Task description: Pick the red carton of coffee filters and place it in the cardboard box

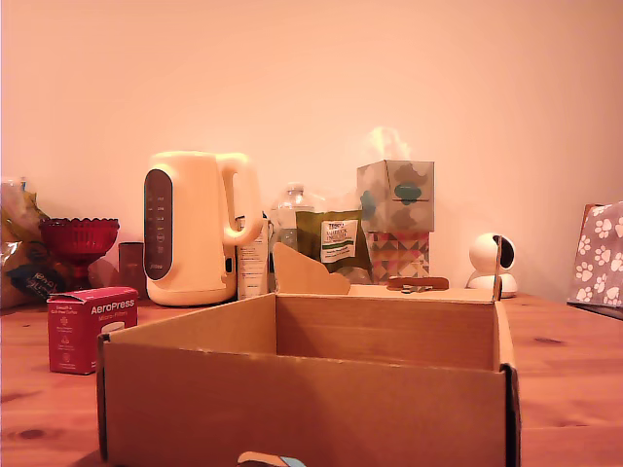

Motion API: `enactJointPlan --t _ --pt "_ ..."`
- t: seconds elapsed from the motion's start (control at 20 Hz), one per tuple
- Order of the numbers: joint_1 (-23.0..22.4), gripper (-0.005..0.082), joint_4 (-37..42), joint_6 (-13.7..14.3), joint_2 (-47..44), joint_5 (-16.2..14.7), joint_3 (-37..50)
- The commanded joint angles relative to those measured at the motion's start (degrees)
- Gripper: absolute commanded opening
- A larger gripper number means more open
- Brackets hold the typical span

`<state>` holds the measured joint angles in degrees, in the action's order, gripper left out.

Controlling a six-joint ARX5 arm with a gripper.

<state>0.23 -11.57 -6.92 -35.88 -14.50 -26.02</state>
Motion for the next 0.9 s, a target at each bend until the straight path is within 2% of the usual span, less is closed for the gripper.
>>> enactJointPlan --t 0.0,0.35,0.45,0.6,0.65,0.85 --pt "0.1 -0.0024 0.4 -0.3 -0.1 -3.5 1.4" --pt "0.1 -0.0024 0.5 -0.3 -0.1 -3.6 1.4" --pt "0.1 -0.0024 1.2 -0.2 -0.3 -5.2 1.3" --pt "-0.8 -0.0024 7.1 -0.5 -3.8 -10.0 1.3" --pt "-1.6 -0.0024 8.9 -0.5 -5.8 -10.6 1.3" --pt "-5.5 -0.0024 13.0 1.3 -13.6 -9.6 1.4"
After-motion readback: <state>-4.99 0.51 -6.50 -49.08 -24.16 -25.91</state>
